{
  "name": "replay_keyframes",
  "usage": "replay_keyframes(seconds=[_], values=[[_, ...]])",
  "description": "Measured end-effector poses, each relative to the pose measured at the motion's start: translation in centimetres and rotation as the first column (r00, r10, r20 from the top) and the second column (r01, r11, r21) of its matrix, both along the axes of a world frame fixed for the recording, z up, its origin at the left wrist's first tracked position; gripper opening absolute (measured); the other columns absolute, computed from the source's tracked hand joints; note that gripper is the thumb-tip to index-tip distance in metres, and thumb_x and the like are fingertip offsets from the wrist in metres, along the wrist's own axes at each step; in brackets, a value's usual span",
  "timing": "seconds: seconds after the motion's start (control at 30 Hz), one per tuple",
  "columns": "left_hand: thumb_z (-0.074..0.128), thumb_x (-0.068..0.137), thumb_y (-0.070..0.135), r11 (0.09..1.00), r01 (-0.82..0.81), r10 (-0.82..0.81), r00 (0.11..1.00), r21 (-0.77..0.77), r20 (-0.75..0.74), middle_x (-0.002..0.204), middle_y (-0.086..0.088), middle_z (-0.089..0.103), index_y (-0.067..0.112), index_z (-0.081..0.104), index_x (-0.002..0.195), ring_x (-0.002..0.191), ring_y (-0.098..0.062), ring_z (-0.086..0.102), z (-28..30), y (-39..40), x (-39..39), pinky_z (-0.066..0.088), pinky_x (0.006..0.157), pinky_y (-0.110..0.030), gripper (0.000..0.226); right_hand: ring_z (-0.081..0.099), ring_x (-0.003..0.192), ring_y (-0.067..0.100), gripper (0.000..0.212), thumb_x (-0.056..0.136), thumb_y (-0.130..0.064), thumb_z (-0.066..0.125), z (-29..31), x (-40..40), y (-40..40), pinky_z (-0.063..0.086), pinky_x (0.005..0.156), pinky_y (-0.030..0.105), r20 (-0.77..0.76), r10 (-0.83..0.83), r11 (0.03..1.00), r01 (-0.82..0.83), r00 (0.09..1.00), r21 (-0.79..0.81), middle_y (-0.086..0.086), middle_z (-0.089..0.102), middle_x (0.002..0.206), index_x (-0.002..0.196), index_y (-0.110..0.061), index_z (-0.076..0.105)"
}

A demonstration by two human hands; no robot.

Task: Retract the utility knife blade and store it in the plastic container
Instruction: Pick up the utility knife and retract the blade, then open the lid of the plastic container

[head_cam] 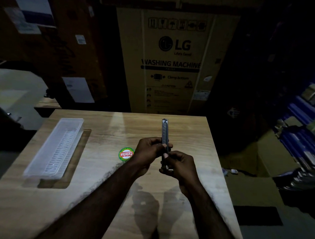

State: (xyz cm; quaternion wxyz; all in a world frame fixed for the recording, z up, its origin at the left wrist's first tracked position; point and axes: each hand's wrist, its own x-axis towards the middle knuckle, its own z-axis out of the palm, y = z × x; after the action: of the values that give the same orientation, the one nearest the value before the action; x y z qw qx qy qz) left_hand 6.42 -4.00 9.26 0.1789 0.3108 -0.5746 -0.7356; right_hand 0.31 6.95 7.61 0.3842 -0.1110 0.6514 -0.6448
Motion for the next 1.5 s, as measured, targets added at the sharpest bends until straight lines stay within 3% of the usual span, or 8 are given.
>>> replay_keyframes(seconds=[0.6,0.8,0.9,1.1,1.2,1.3,1.4,1.5], values=[[0.054,0.085,-0.002,0.998,-0.019,0.018,1.000,-0.060,-0.013,0.094,-0.014,0.073,0.011,0.070,0.086,0.093,-0.029,0.069,0.3,0.3,-0.1,0.055,0.087,-0.037,0.021,0.063,0.066,0.026,0.013,0.089,-0.007,0.064,0.0,-0.6,-0.2,0.060,0.063,0.037,-0.042,0.019,1.000,-0.019,0.999,-0.001,0.019,0.064,0.078,0.091,0.004,0.070],[0.058,0.086,0.004,0.983,-0.088,0.088,0.996,-0.162,-0.007,0.091,-0.009,0.074,0.015,0.071,0.087,0.091,-0.025,0.069,1.0,-1.1,1.1,0.055,0.087,-0.036,0.018,0.069,0.075,0.029,0.011,0.091,-0.009,0.060,1.1,-0.4,-2.2,0.063,0.072,0.045,-0.188,0.132,0.991,-0.123,0.973,0.057,0.021,0.070,0.089,0.097,-0.003,0.067],[0.058,0.086,0.004,0.969,-0.127,0.128,0.992,-0.212,-0.007,0.093,-0.008,0.074,0.018,0.072,0.089,0.093,-0.023,0.069,1.4,-2.7,2.8,0.054,0.086,-0.035,0.020,0.070,0.082,0.035,0.017,0.092,-0.009,0.057,2.1,0.7,-4.0,0.063,0.070,0.043,-0.292,0.206,0.978,-0.185,0.934,0.097,0.020,0.071,0.092,0.107,-0.012,0.065],[0.058,0.087,0.009,0.939,-0.249,0.262,0.965,-0.235,0.026,0.090,0.008,0.074,0.027,0.073,0.089,0.090,-0.009,0.067,1.3,-7.3,7.9,0.051,0.084,-0.028,0.023,0.067,0.067,0.027,0.015,0.089,-0.008,0.060,2.1,4.5,-9.6,0.063,0.063,0.043,-0.324,0.316,0.947,-0.276,0.892,0.166,0.024,0.071,0.087,0.102,-0.010,0.066],[0.057,0.089,0.013,0.897,-0.272,0.328,0.938,-0.349,0.110,0.108,0.003,0.069,0.015,0.068,0.110,0.103,-0.009,0.062,0.2,-10.6,12.3,0.046,0.091,-0.028,0.024,0.065,0.065,0.024,0.012,0.089,-0.009,0.059,1.4,7.5,-12.9,0.063,0.064,0.042,-0.283,0.370,0.925,-0.323,0.885,0.198,0.020,0.071,0.086,0.100,-0.009,0.064],[0.061,0.086,0.019,0.775,-0.220,0.425,0.876,-0.592,0.231,0.111,0.004,0.067,0.015,0.067,0.113,0.109,-0.009,0.057,-1.7,-13.7,17.0,0.043,0.094,-0.027,0.028,0.065,0.065,0.025,0.011,0.088,-0.008,0.059,0.3,10.2,-15.4,0.063,0.062,0.039,-0.248,0.398,0.910,-0.346,0.883,0.230,0.018,0.070,0.085,0.098,-0.008,0.063],[0.063,0.079,0.023,0.627,-0.003,0.456,0.812,-0.779,0.364,0.115,0.001,0.066,0.015,0.064,0.115,0.114,-0.018,0.054,-4.5,-17.7,22.8,0.037,0.096,-0.028,0.037,0.063,0.061,0.026,0.005,0.085,-0.006,0.059,-1.5,14.0,-18.8,0.063,0.062,0.047,-0.174,0.397,0.903,-0.349,0.901,0.251,0.016,0.066,0.078,0.088,-0.009,0.061],[0.061,0.071,0.036,0.531,0.267,0.406,0.752,-0.804,0.519,0.125,-0.010,0.061,0.015,0.059,0.120,0.122,-0.034,0.049,-7.8,-20.8,27.2,0.039,0.102,-0.041,0.054,0.064,0.060,0.026,0.010,0.083,-0.005,0.057,-3.5,17.6,-21.8,0.061,0.058,0.041,-0.085,0.377,0.897,-0.341,0.922,0.279,0.022,0.070,0.089,0.079,-0.014,0.058]])
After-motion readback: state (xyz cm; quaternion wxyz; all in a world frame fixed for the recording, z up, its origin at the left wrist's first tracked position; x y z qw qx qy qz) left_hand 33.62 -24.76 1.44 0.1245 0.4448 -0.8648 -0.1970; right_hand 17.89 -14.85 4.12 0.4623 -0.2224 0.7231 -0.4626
